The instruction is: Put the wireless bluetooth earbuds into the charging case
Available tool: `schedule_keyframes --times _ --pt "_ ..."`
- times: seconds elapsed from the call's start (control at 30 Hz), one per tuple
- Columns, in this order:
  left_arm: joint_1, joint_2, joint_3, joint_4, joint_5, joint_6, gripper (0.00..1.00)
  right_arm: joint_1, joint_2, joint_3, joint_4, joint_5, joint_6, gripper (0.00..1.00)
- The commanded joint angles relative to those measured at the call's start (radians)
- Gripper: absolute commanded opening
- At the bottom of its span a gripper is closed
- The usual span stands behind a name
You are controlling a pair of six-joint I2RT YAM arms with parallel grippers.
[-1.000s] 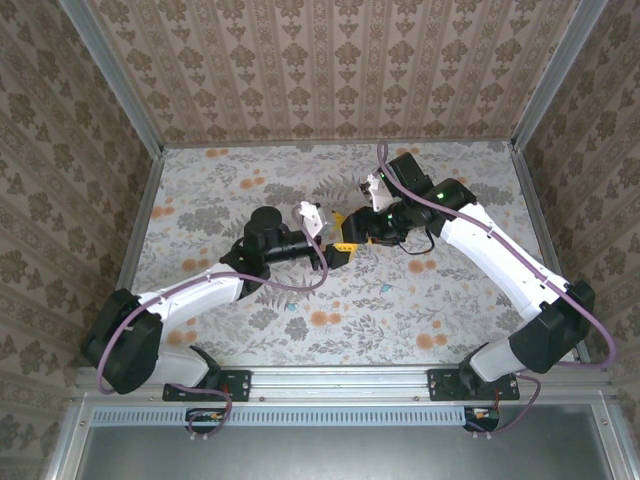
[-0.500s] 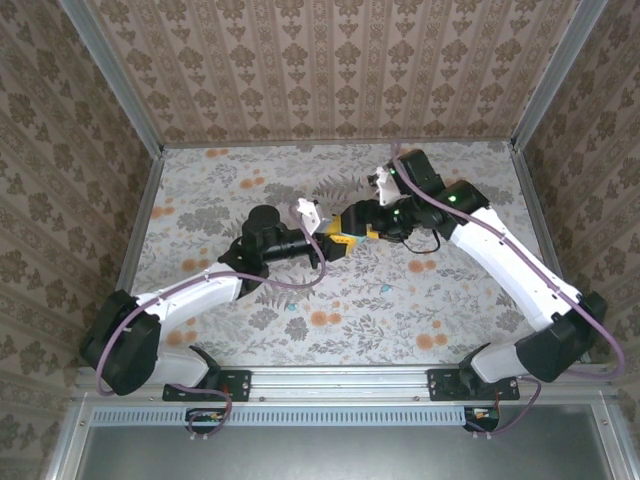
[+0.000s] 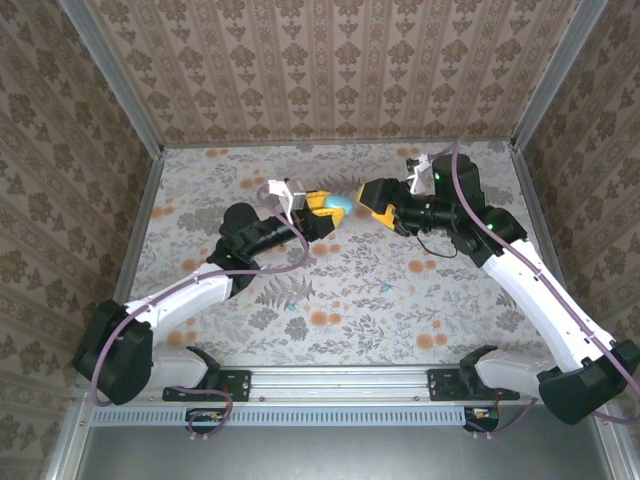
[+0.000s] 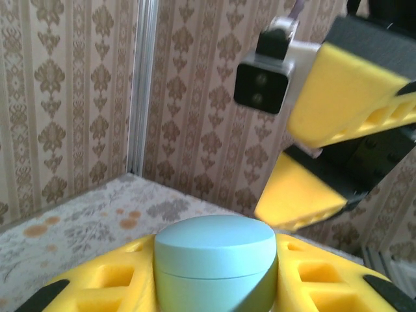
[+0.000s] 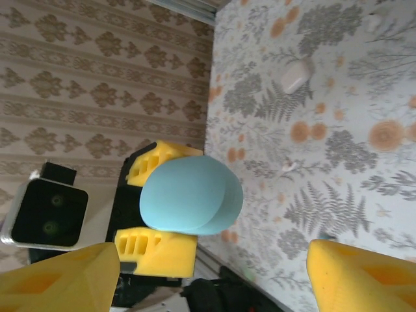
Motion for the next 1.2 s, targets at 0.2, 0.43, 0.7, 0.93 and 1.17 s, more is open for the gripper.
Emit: schedule_keyframes --times 0.2,0.43,0.7,0.93,1.17 --pt "-0.03 0.027 0.04 0.203 -0.025 -0.122 0.34 0.004 0.04 -0.058 0.266 -0.116 0.211 0.77" --pt "-0.058 0.067 0.064 0.262 -0.026 -0.155 0.34 0.013 0.06 -0.114 0.411 -0.144 0.316 0.69" --pt "-0.054 0.066 0.047 0.229 -0.031 -0.161 0.36 0.013 0.049 -0.122 0.435 -0.15 0.33 0.34" --pt "-0.04 0.035 0.044 0.107 0.006 -0.164 0.48 0.013 0.024 -0.151 0.445 -0.136 0.337 0.2" --pt "0.055 -0.089 0.1 -0.279 0.133 -0.052 0.84 0.015 -0.061 -0.236 0.447 0.002 0.316 0.16"
